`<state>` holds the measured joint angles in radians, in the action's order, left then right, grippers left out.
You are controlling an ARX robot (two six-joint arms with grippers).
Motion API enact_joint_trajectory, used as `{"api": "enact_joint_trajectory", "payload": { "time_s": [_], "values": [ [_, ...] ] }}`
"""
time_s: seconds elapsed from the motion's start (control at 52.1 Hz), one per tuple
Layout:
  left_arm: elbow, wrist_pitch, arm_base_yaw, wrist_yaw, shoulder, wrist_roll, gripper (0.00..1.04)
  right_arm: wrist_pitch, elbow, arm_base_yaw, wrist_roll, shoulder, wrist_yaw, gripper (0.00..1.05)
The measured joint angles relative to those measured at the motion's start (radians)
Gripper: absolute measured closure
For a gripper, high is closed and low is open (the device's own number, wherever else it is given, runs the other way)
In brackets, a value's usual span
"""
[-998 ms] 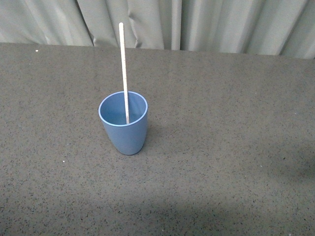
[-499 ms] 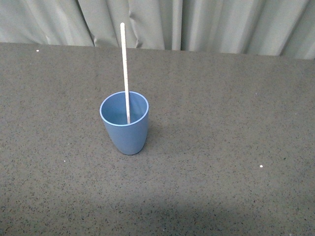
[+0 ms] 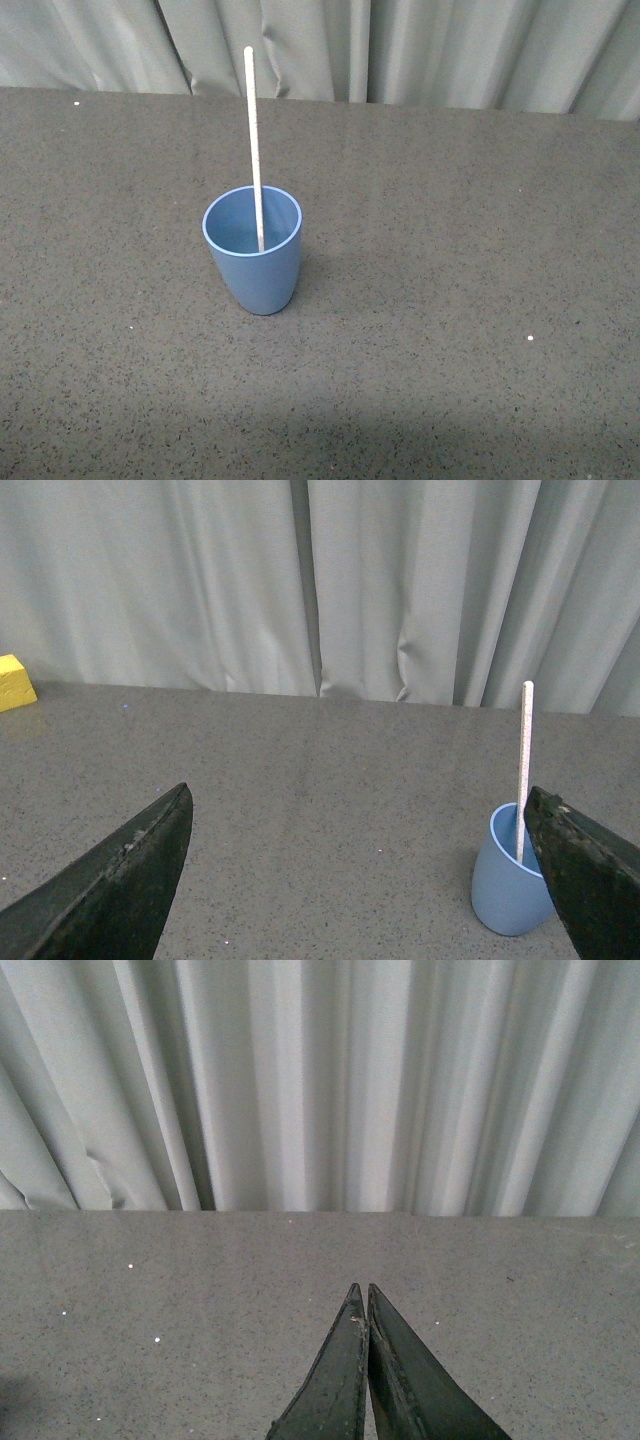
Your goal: Transfer chopsticks to blue cup
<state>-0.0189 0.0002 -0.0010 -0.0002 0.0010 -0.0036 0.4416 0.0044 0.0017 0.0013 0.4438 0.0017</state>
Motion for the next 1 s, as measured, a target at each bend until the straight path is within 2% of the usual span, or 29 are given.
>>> {"api": "enact_joint_trajectory", "payload": {
  "time_s": [0.384, 0.71, 0.806, 0.998],
  "values": [
    [0.0, 0.0, 0.0, 0.0, 0.0, 0.0, 0.07, -0.179, 0.0, 0.0, 0.0, -0.185, 0.0, 1.04],
    [0.0, 0.0, 0.0, 0.0, 0.0, 0.0, 0.07, -0.262, 0.0, 0.0, 0.0, -0.269, 0.0, 1.04],
    [0.0, 0.0, 0.0, -0.001, 0.0, 0.0, 0.07, -0.432, 0.001, 0.0, -0.001, -0.405, -0.003, 1.04],
    [0.0, 0.0, 0.0, 0.0, 0.0, 0.0, 0.07, -0.44, 0.001, 0.0, -0.001, -0.439, -0.003, 1.04]
  ]
}}
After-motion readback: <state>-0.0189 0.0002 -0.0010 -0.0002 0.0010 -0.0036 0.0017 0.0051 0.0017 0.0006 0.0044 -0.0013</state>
